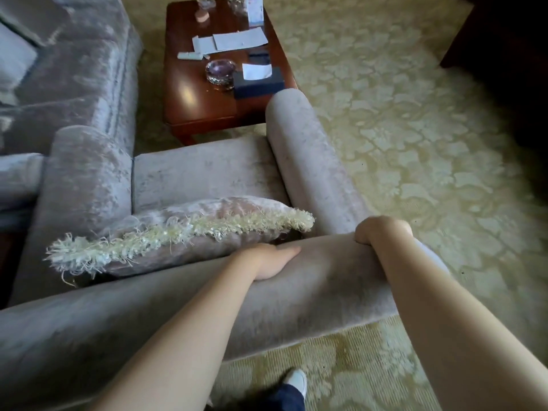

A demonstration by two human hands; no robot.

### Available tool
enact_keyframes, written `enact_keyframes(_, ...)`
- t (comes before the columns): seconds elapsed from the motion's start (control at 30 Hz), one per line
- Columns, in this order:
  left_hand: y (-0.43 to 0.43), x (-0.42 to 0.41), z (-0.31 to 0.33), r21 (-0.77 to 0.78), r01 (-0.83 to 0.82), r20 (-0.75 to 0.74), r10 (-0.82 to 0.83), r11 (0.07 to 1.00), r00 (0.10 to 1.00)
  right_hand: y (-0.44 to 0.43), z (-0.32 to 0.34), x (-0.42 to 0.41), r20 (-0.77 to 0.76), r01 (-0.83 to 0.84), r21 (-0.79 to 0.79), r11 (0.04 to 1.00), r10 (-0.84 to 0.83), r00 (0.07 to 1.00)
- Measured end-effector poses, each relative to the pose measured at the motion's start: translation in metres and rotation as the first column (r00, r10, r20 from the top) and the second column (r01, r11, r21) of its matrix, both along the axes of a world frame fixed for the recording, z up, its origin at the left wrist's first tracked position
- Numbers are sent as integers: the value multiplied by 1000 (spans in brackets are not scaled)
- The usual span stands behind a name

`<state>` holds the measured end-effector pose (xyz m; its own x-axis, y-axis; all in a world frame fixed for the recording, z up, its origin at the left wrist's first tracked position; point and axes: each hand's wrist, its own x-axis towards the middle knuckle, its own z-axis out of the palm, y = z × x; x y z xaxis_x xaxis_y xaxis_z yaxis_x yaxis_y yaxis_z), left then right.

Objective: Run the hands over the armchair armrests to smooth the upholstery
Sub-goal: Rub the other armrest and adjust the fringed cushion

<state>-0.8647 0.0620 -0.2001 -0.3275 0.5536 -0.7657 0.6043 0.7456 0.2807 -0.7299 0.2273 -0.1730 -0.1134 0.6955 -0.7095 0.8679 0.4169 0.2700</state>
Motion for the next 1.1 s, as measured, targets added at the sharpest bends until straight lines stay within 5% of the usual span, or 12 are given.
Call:
enact_keyframes(0.33, -11, 15, -6, 86, -26, -100, 34, 996, 994, -18, -6, 15, -59, 128, 118, 985, -121, 991)
enact_keyframes(0.5, -15, 14, 2, 74, -44, -172, 56, 996, 983, -33, -13, -8, -256, 78, 71, 994, -57, 965)
enact_keyframes(0.63, -40, 0, 16, 56, -89, -196, 98, 994, 976, -83, -5, -61, -396, -274, -35, 961, 238, 887)
enact_keyframes(0.77, -98, -35, 30, -13, -94, -230, 89, 995, 969, -173, 17, -134, -432, -617, -74, 784, 532, 728)
enact_keyframes(0.93, -202, -97, 43, -3, -322, -284, 308, 947, 908, -273, 39, -221, -497, -685, -105, 721, 558, 664)
enact_keyframes(1.1, -327, -164, 54, 67, -551, -496, 507, 832, 705, -372, 56, -294, -560, -730, -136, 670, 556, 614)
